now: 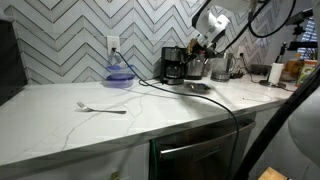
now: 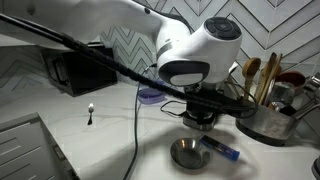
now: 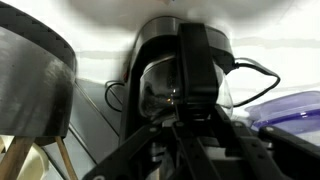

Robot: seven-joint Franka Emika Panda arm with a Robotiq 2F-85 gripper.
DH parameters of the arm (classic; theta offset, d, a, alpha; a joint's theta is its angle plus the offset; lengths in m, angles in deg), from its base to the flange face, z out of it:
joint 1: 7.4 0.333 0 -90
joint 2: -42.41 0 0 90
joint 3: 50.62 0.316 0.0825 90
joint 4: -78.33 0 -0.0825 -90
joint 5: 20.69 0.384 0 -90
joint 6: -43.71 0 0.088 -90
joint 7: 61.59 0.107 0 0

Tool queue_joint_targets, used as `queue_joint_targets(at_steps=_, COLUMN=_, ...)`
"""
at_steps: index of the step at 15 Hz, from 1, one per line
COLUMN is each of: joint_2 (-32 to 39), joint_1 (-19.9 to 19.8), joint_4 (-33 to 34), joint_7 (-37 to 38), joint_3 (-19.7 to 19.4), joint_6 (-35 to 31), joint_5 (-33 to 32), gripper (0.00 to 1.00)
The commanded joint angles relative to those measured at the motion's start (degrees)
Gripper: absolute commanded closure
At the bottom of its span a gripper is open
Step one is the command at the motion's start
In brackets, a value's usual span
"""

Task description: Remove the kettle from the coffee machine and put it on the counter

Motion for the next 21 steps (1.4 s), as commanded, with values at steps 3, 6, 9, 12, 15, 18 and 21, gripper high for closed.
queue_joint_targets(at_steps=3, joint_2=-0.24, joint_1=1.45, joint_4=-2.09, joint_7=0.95, joint_3=-0.65, joint_6=-3.83, joint_5=-1.63, gripper=0.58)
queue_joint_targets(at_steps=6, joint_2=-0.07, joint_1=1.66, joint_4=-2.35, joint_7=0.95, joint_3=-0.48, joint_6=-4.31, joint_5=-1.86, gripper=0.58)
queue_joint_targets(at_steps=9, joint_2=0.04, joint_1=1.77, joint_4=-2.32, joint_7=0.79, joint_3=-0.34, joint_6=-4.7, joint_5=-1.75, gripper=0.88)
queue_joint_targets(at_steps=12, joint_2=0.21, joint_1=1.8, joint_4=-2.33, joint_7=0.77, joint_3=-0.34, joint_6=-5.17, joint_5=-1.75, gripper=0.93)
queue_joint_targets(at_steps=15, joint_2=0.09, joint_1=1.81, joint_4=-2.35, joint_7=1.23, joint_3=-0.5, joint_6=-4.89, joint_5=-2.02, gripper=0.93)
queue_joint_targets(at_steps=18, joint_2=-0.7, joint_1=0.91, joint_4=-2.49, joint_7=-0.17, joint_3=-0.01, joint_6=-2.66, joint_5=-1.09, gripper=0.93)
queue_joint_targets(at_steps=21, joint_2=-1.35, joint_1=0.06, joint_4=-2.72, joint_7=-1.58, joint_3=0.33, joint_6=-1.76, joint_5=0.18, gripper=0.93)
